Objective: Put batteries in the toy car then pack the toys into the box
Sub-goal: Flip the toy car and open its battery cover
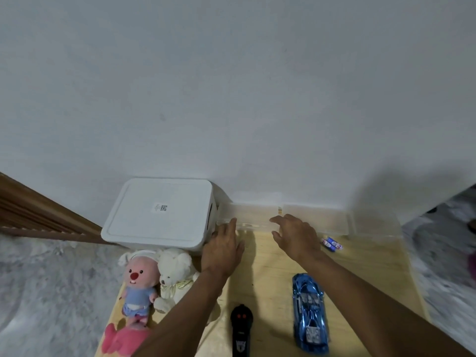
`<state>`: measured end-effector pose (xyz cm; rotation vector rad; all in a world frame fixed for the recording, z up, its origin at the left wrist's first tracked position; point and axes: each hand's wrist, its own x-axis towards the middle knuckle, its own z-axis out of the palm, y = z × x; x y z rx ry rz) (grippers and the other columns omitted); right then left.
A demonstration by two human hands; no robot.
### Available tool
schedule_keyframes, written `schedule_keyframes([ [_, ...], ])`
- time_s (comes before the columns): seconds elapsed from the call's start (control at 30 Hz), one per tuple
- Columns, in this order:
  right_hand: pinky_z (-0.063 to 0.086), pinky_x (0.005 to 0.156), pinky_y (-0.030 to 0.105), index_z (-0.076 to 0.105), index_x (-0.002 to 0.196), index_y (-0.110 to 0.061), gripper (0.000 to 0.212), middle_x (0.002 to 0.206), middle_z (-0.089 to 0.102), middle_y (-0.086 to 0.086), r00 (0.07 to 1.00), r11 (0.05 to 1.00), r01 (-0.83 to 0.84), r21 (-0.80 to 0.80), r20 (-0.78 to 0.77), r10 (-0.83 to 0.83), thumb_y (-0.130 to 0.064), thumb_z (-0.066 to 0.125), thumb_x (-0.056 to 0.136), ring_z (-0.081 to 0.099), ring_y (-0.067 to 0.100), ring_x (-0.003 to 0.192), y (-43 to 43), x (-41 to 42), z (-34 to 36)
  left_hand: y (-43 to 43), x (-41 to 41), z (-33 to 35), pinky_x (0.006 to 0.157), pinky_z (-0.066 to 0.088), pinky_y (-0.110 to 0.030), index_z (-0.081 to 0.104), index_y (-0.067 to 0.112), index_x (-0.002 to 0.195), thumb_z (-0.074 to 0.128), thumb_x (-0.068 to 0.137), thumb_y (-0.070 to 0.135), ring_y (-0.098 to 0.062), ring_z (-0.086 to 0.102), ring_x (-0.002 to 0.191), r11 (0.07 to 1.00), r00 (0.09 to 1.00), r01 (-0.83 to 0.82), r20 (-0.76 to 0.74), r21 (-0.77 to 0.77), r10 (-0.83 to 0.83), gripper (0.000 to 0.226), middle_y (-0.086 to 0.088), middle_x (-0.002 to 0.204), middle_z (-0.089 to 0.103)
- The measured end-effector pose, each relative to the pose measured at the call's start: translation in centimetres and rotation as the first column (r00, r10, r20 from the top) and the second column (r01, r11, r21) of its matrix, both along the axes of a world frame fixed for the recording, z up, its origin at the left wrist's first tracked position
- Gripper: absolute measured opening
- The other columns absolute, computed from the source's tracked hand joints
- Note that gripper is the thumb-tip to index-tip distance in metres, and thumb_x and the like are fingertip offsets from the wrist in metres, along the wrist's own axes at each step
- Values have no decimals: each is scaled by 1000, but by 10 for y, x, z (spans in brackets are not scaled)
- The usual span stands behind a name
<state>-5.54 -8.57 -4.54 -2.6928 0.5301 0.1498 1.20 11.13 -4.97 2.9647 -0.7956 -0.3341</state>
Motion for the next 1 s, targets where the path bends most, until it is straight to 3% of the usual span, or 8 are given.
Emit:
schedule_keyframes([
  [0.23, 46, 66, 23, 69, 117, -33, 25, 73, 70, -6, 955, 920, 257, 296, 71, -289, -32, 64, 93, 62, 11, 72, -9, -68, 25, -14, -20, 25, 89, 55, -42, 31, 23, 153, 44, 103, 50, -30, 63, 115, 988, 989, 145, 16, -55, -144, 58, -7, 141, 55],
  [0.3, 44, 69, 22, 70, 116, -33, 27, 75, 68, -10, 930, 885, 338, 320, 28, -366, -29, 67, 90, 61, 10, 75, -9, -101, 22, -19, -38, 27, 88, 54, -41, 40, 24, 147, 46, 102, 49, -29, 64, 114, 974, 978, 206, -12, -93, -208, 52, -6, 139, 56],
  [0.43, 51, 85, 26, 66, 125, -38, 38, 101, 71, -7, 893, 839, 448, 308, -104, -438, -34, 69, 87, 66, 14, 97, -2, -163, 1, -23, -84, 16, 89, 52, -40, 47, 26, 143, 52, 100, 48, -27, 62, 117, 942, 940, 260, -167, -213, -297, 49, -2, 134, 60],
  [0.57, 50, 81, 25, 57, 135, -41, 49, 100, 71, -5, 868, 771, 490, 406, -153, -472, -33, 69, 88, 65, 13, 91, 8, -202, -13, -26, -126, -1, 93, 50, -40, 42, 27, 147, 58, 97, 47, -29, 59, 119, 922, 864, 261, -357, -286, -356, 57, -5, 130, 60],
  [0.67, 54, 86, 29, 50, 143, -41, 55, 101, 72, -3, 873, 735, 479, 479, -169, -458, -27, 62, 91, 67, 14, 91, 13, -215, -25, -27, -149, -15, 103, 47, -41, 24, 25, 159, 58, 99, 46, -32, 55, 127, 924, 813, 218, -465, -316, -350, 72, -10, 143, 52],
  [0.8, 51, 82, 28, 44, 146, -40, 51, 99, 71, -7, 895, 713, 434, 551, -174, -411, -26, 55, 98, 67, 15, 95, 13, -215, -33, -31, -163, -29, 105, 44, -38, 14, 27, 162, 55, 101, 43, -32, 52, 131, 945, 801, 129, -531, -301, -278, 74, -11, 149, 45],
  [0.93, 53, 81, 25, 43, 148, -40, 50, 119, 68, -3, 900, 686, 409, 602, -145, -411, -22, 51, 101, 67, 13, 98, 15, -211, -40, -32, -169, -35, 103, 46, -38, 19, 27, 161, 55, 102, 38, -32, 55, 128, 943, 824, 82, -511, -322, -246, 70, -13, 146, 50],
  [1.0, 56, 78, 26, 44, 145, -41, 49, 115, 69, -2, 892, 645, 415, 641, -150, -426, -20, 51, 101, 68, 11, 95, 15, -211, -44, -31, -172, -37, 101, 47, -36, 23, 27, 160, 56, 102, 35, -31, 57, 125, 935, 827, 58, -508, -351, -242, 68, -11, 145, 53],
])
